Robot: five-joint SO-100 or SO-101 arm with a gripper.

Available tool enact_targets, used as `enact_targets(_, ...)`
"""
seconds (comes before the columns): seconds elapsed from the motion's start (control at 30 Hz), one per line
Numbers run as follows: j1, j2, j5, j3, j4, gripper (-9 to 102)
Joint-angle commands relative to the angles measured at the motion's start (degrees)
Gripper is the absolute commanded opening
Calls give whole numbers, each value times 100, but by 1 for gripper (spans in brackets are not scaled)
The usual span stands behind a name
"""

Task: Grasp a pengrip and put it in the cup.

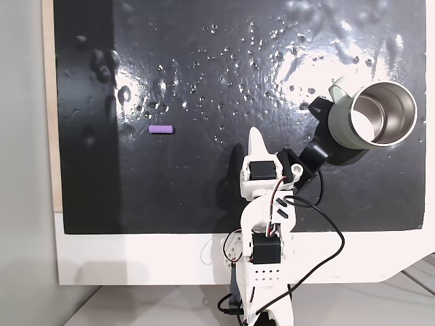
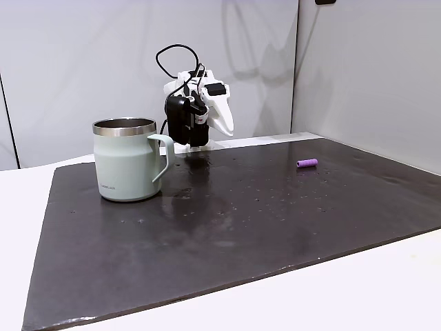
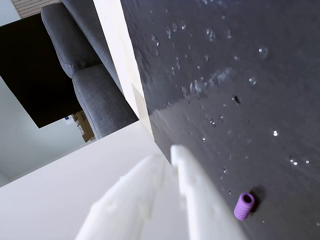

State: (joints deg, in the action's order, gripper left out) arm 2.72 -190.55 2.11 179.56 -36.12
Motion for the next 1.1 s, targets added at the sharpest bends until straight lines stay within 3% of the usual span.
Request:
enact_targets(0.0,299,-62,-220,316,-9,0)
enact_targets(0.5,316,-62,-105,53,-325,0)
enact_targets(0.73,721,229,44,-1661,-1345,0)
enact_targets(0.9,1134,2531,668,-4201,-2373,0)
enact_targets(1.07,1705,4025,1301,-5739,-2874,0)
